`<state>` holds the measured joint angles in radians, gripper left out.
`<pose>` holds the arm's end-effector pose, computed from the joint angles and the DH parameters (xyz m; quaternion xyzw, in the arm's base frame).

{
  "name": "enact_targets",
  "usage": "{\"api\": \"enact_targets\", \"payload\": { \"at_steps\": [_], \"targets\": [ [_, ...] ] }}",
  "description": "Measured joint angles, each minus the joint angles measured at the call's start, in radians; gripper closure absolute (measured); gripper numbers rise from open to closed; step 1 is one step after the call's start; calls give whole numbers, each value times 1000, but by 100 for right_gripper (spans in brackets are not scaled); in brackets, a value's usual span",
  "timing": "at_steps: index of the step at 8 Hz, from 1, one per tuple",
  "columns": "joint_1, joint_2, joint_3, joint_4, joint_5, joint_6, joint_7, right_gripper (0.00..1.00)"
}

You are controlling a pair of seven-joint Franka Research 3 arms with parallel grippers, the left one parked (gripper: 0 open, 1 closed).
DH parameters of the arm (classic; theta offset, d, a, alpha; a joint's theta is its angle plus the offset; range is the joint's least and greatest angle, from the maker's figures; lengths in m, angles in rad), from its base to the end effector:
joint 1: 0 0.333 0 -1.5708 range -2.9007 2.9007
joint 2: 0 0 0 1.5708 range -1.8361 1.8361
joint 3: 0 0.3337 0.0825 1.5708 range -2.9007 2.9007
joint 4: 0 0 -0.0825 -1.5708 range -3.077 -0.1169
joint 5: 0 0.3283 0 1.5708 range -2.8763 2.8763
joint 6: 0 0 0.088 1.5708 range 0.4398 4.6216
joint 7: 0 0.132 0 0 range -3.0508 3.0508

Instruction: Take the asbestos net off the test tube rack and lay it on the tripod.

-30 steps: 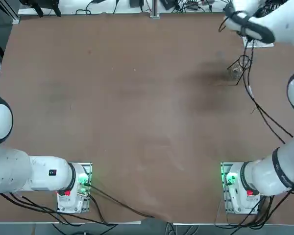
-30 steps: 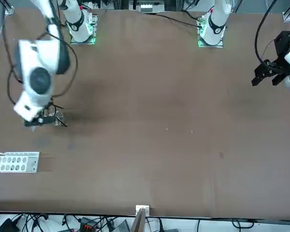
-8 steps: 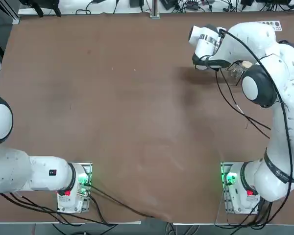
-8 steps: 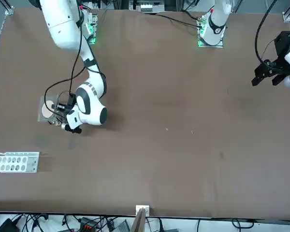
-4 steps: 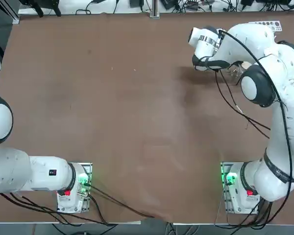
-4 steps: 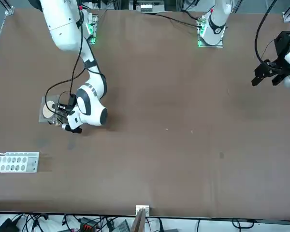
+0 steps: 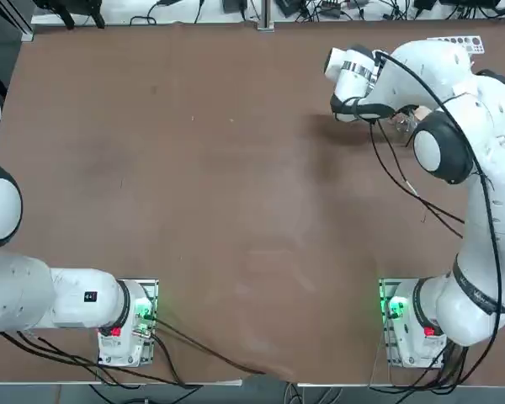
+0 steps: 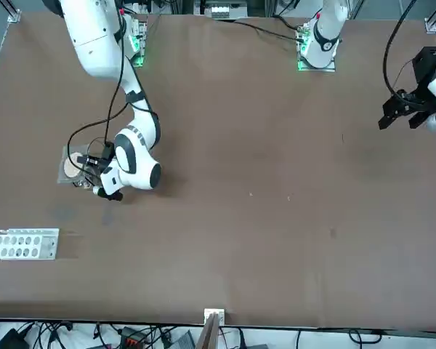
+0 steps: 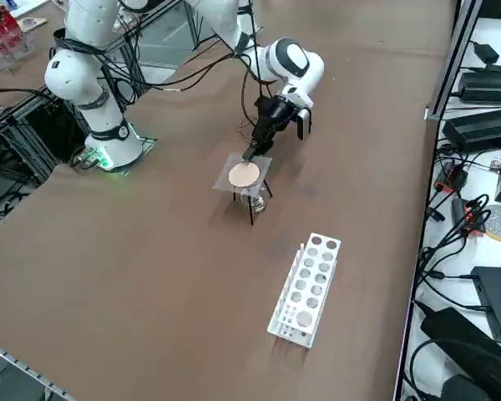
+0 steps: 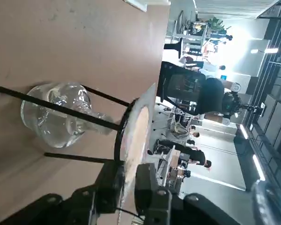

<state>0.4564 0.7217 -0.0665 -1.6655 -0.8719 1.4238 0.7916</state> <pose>0.5471 0.1113 0.2392 0.8046 -0.0252 -0.1141 0.5821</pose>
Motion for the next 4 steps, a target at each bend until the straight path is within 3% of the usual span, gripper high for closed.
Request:
{"api": "enact_targets", "payload": {
  "at_steps": [2,3,4],
  "targets": [
    [0,0,0,0,0,-1,-4,41],
    [0,0,0,0,0,-1,-11,37],
    [1,0,0,3,0,-1,-30,22]
  ]
}}
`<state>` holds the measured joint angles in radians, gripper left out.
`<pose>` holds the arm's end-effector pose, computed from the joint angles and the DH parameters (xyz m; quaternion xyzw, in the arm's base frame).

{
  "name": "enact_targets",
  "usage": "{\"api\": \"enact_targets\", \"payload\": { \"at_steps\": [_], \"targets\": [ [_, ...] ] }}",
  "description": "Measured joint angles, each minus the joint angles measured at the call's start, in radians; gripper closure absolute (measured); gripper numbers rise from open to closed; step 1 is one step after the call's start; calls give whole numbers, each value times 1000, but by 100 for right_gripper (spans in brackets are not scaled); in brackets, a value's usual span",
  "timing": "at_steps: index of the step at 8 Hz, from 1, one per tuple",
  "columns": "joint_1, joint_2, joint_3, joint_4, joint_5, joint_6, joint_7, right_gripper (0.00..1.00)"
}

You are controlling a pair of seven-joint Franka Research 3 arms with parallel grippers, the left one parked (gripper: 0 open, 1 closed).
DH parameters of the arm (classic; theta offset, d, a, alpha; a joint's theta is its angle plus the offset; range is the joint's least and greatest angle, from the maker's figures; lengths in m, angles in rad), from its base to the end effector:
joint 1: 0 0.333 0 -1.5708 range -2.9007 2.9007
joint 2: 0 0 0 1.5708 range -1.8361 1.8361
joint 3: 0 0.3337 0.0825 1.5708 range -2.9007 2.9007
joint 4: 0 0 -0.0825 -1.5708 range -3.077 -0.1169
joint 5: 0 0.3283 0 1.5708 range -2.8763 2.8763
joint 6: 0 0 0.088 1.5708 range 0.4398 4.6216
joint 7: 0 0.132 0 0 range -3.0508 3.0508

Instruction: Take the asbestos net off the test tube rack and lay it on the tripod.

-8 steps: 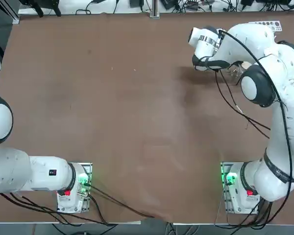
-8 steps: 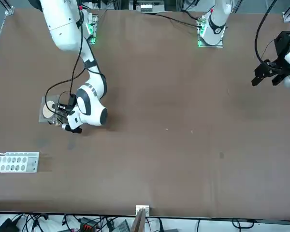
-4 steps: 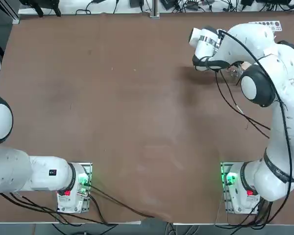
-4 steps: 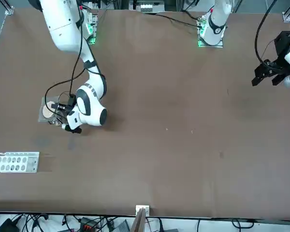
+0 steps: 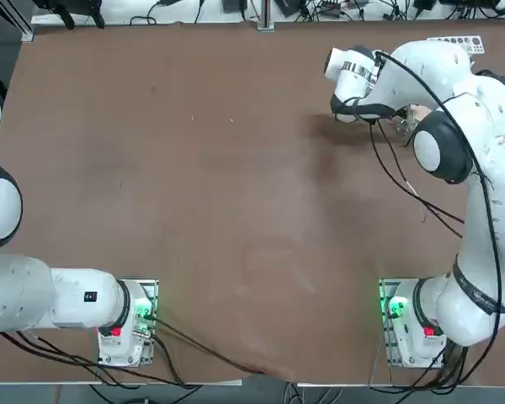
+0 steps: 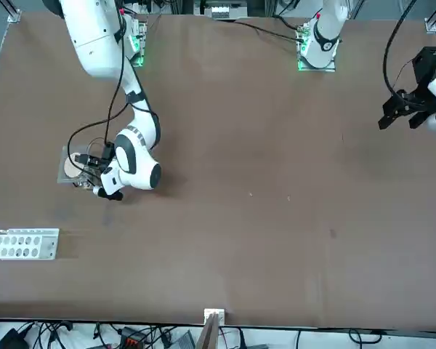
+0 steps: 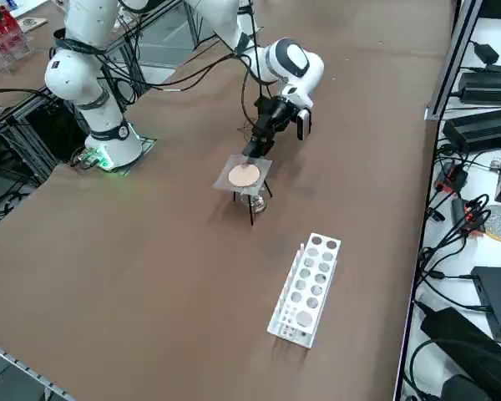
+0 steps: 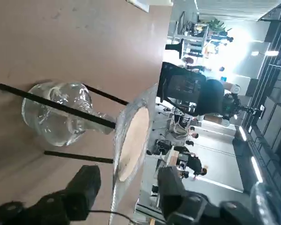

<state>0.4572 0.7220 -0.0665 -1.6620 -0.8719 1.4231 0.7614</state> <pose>0.5479 0.1121 0.2400 0.8053 -0.0136 -0.1216 0.5801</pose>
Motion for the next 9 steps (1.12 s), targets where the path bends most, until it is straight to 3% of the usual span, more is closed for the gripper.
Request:
{"api": "enact_targets", "payload": {
  "at_steps": [1,2,5,9],
  "targets": [
    [0,0,0,16,3,-1,-42,4],
    [0,-2,0,55,23,-11,-93,0],
    [-3,-39,-16,268,140,-70,-306,0],
    [-70,-95,-26,571,328,-181,-532,0]
  ]
}}
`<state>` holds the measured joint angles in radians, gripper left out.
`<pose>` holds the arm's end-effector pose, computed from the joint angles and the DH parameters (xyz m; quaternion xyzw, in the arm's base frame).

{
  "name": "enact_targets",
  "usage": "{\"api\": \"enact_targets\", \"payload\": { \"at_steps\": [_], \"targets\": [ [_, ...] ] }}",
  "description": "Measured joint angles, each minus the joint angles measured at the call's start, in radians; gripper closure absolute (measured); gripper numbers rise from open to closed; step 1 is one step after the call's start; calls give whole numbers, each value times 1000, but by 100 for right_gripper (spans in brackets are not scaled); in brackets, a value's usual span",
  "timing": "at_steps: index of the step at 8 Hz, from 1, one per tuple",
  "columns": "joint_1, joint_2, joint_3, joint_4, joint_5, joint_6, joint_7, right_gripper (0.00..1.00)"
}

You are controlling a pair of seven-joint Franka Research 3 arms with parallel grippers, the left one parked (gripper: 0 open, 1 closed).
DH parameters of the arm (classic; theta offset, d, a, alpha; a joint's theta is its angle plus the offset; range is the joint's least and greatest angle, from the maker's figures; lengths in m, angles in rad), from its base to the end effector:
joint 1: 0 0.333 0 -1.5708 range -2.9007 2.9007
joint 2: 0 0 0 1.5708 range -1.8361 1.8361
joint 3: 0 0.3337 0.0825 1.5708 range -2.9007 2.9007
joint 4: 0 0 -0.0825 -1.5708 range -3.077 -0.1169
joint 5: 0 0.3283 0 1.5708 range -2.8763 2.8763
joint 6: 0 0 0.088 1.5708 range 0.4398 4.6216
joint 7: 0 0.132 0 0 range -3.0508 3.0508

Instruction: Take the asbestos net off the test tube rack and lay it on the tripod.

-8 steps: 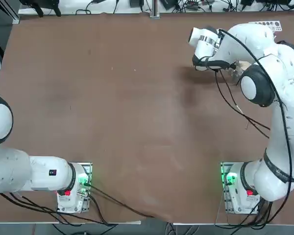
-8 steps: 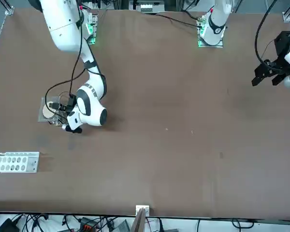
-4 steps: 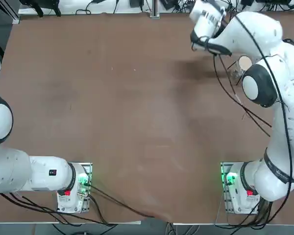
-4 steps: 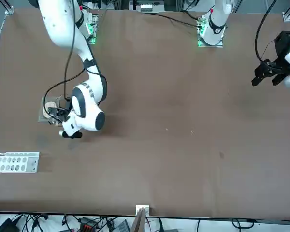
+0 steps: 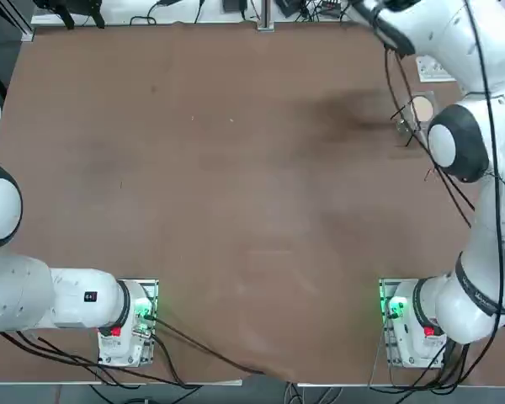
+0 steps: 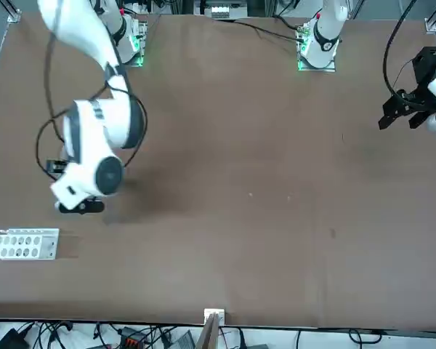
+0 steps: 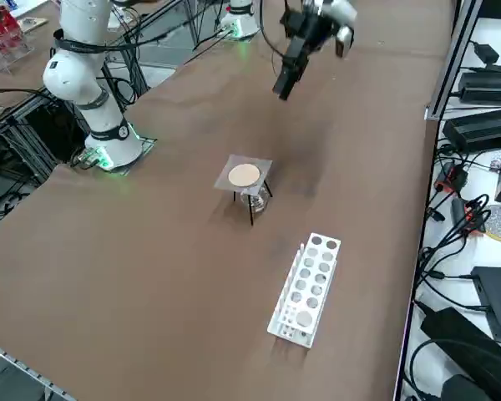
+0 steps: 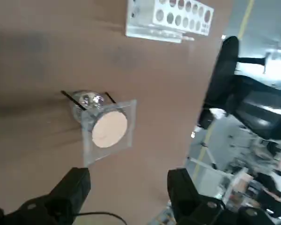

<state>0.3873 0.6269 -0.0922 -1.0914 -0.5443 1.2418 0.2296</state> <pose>0.6124 0.1214 0.4578 0.9291 0.0078 -0.1390 0.3426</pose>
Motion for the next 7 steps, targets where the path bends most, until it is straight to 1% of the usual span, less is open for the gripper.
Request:
{"api": "enact_targets", "payload": {
  "at_steps": [1,2,6,7],
  "targets": [
    [-22,-19,0,44,60,-7,-10,0],
    [-44,-48,0,66,120,-9,-16,0],
    [-128,-157,2,80,342,-3,-57,0],
    [-161,-187,17,74,407,19,-57,0]
  ]
}}
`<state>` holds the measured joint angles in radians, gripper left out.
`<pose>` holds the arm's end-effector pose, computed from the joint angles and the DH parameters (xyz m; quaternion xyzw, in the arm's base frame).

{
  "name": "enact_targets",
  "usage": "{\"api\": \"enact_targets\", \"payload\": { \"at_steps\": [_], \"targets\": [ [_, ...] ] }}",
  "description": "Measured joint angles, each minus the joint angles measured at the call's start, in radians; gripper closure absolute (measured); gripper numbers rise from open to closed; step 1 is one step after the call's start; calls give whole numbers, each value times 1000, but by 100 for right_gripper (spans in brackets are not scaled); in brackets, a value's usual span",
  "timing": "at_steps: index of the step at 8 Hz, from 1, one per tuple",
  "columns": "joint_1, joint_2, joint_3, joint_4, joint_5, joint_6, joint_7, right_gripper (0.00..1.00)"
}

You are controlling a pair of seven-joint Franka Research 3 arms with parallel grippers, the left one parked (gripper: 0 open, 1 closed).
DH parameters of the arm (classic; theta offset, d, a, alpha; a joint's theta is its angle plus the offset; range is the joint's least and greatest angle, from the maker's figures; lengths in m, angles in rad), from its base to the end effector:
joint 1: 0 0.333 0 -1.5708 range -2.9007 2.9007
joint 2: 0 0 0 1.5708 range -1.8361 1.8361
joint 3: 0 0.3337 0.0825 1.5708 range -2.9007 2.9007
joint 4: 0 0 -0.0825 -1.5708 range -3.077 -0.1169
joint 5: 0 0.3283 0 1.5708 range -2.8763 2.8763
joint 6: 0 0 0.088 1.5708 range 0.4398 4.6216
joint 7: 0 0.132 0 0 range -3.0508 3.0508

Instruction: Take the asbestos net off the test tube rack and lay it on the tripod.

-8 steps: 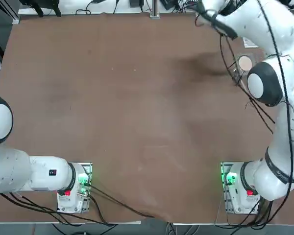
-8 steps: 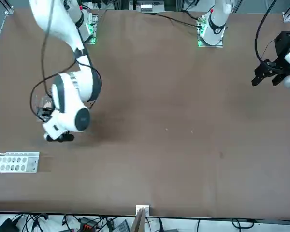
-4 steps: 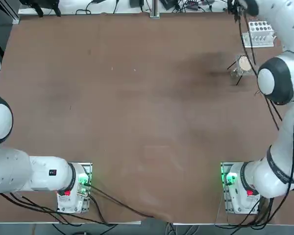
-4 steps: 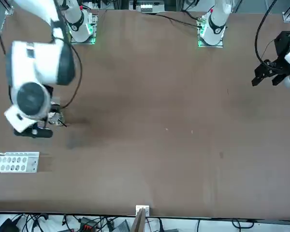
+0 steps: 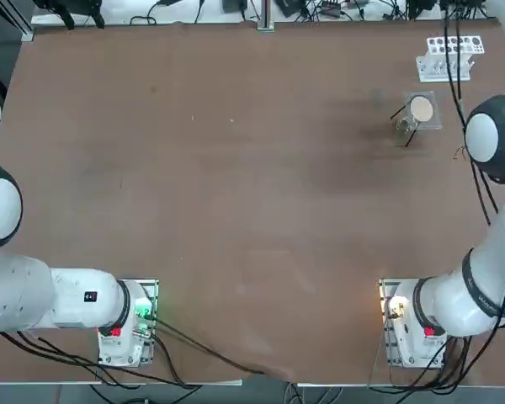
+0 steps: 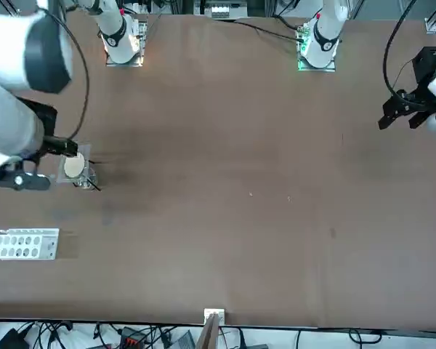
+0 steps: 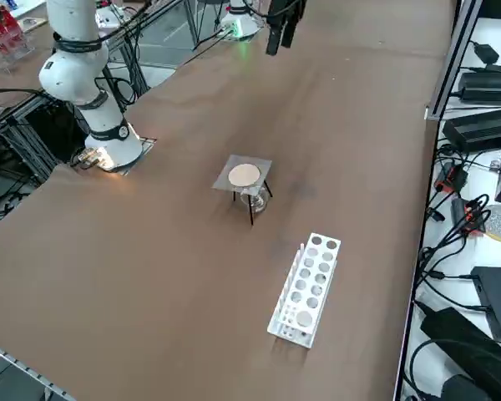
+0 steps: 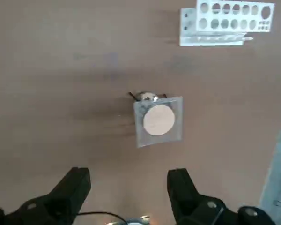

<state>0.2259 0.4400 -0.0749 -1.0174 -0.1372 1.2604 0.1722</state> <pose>0.5883 0.0805 0.5748 0.9915 -0.0230 -0.0824 0.0977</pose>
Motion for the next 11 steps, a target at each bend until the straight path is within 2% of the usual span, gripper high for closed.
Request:
{"api": "enact_targets", "payload": {
  "at_steps": [1,3,4,5,8,11],
  "targets": [
    [-56,-39,38,-27,57,46,0,0],
    [-177,-141,128,-156,105,121,-2,0],
    [-214,-197,154,-238,107,145,-7,0],
    [-234,-257,164,-328,108,178,-34,0],
    [-248,-434,155,-581,108,264,-137,0],
    [-232,-492,103,-652,108,285,-192,0]
  ]
}}
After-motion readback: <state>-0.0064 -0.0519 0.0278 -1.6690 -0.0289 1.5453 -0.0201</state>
